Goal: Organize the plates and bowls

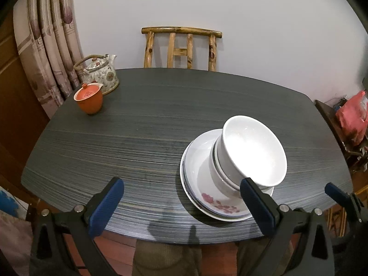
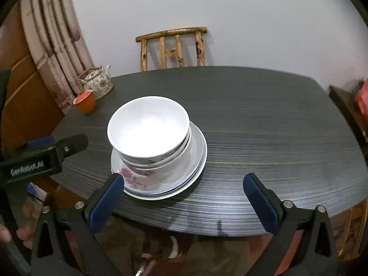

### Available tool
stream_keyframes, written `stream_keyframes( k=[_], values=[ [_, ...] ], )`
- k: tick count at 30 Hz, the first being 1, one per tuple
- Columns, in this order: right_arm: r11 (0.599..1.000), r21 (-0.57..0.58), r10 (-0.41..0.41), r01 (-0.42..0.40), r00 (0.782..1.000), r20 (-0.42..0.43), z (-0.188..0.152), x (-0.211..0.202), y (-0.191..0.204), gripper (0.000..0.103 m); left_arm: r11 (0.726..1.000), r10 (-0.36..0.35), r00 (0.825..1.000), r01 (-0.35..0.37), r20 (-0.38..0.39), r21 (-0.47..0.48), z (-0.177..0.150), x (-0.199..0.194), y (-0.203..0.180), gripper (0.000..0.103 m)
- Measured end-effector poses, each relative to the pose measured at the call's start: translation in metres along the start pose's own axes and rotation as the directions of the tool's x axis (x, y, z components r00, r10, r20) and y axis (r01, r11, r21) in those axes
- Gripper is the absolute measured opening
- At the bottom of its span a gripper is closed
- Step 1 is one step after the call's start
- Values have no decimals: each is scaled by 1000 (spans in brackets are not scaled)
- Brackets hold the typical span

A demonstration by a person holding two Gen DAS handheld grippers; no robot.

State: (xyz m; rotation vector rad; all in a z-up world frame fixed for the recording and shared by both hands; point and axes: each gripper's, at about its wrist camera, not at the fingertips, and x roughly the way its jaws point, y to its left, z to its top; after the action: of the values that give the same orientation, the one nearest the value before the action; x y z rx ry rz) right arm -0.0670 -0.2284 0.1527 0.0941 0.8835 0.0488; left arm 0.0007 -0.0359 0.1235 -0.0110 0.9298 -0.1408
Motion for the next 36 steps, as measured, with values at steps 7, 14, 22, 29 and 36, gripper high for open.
stream_keyframes(
  k=[7, 14, 22, 29, 36],
  values=[
    [998, -65, 4, -4, 1000, -6, -7, 3, 13, 103, 1000, 23, 1000, -23, -14, 3, -5, 7, 1, 103],
    [999, -42, 30, -32, 999, -44, -18, 11, 19, 103, 999, 39, 999, -39, -32, 20, -11, 17, -1, 103],
    [999, -21, 31, -33, 996, -88, -20, 20, 22, 103, 999, 34, 998, -32, -58, 25, -18, 28, 1, 103],
    [999, -32, 18, -21, 994, -106, -19, 25, 28, 103, 1000, 27, 996, -27, -83, 7, -19, 34, 7, 103],
    [999, -46, 12, -17, 993, -118, -21, 28, 35, 103, 1000, 27, 996, -26, -86, 13, -21, 35, 6, 103]
  ],
)
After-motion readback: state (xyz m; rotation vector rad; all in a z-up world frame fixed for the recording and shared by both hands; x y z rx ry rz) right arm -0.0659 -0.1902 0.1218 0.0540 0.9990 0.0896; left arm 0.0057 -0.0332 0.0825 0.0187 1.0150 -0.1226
